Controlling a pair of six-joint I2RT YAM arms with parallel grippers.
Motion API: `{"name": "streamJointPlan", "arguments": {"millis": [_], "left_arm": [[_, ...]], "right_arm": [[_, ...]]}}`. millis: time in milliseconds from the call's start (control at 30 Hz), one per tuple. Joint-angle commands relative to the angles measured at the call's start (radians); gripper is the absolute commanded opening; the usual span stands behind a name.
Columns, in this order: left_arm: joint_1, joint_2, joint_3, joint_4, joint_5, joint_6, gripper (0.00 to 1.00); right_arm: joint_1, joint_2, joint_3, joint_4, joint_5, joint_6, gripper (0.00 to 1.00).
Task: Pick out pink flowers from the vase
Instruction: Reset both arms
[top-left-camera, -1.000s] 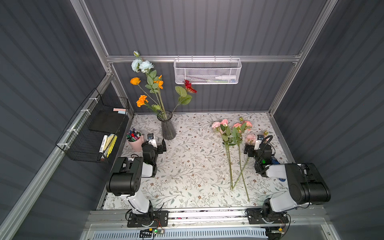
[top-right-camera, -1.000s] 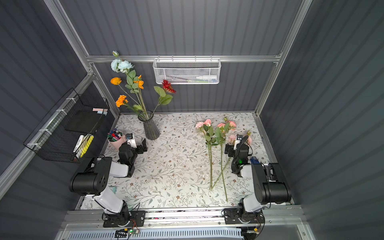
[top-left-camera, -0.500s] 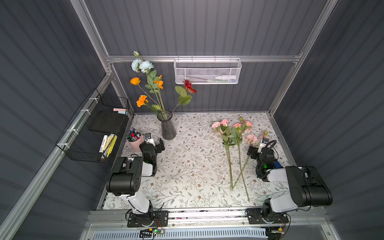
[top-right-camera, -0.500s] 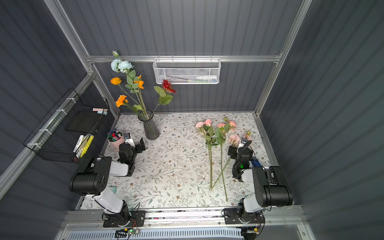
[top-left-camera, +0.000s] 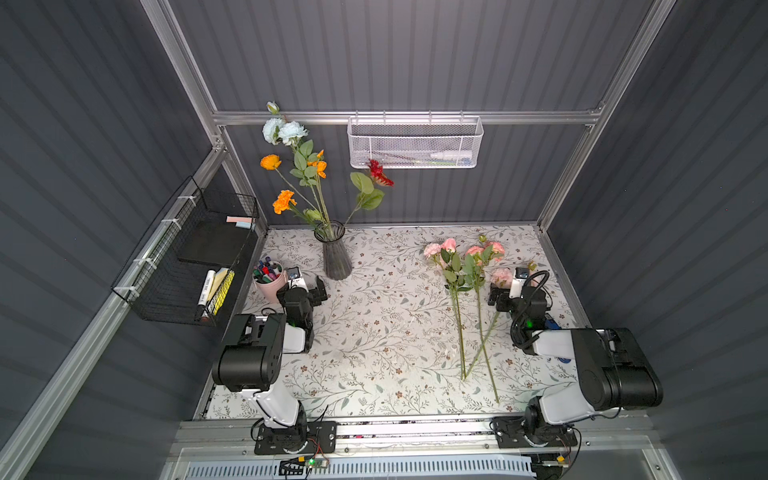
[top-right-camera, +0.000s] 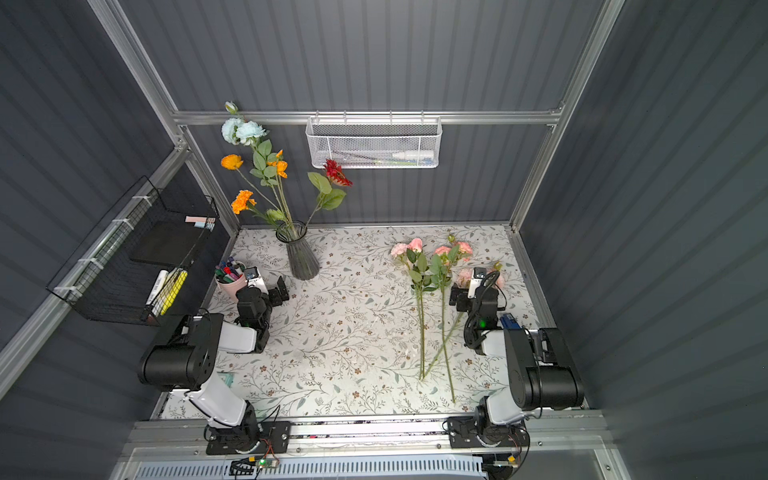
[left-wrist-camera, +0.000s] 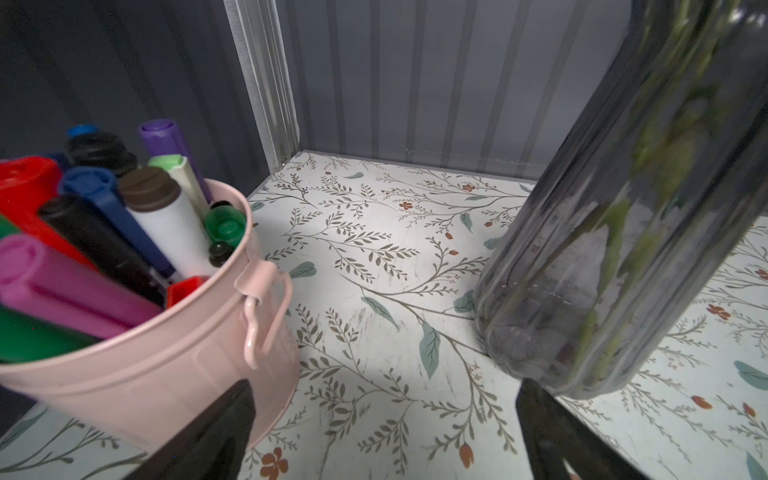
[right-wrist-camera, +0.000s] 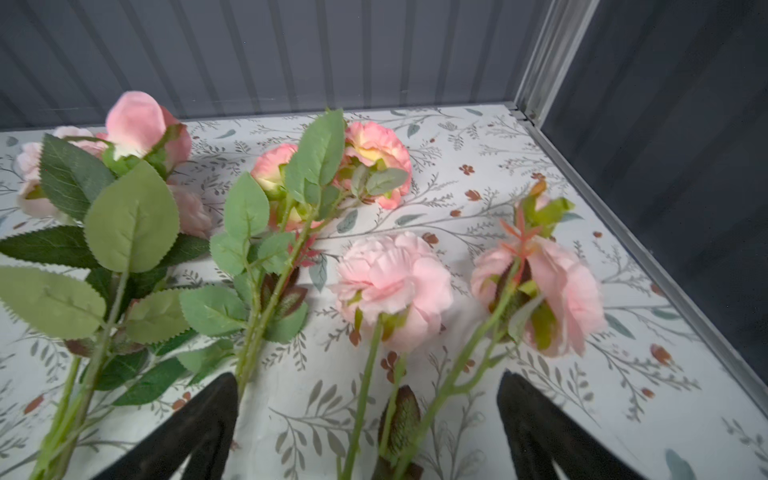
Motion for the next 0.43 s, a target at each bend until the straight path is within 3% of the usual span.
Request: {"name": "streamJointPlan", "arguments": {"millis": [0, 400], "left_arm": [[0.001, 0.009, 0.020, -0.013, -0.006, -0.009, 0.99], [0.001, 0.009, 0.020, -0.013, -0.007, -0.009, 0.99]], "right_arm": [[-0.002, 0.003, 0.012, -0.036, -0.037, -0.025, 0.99], [-0.002, 0.011, 0.025, -0.051, -0.038, -0.022, 0.99]]}}
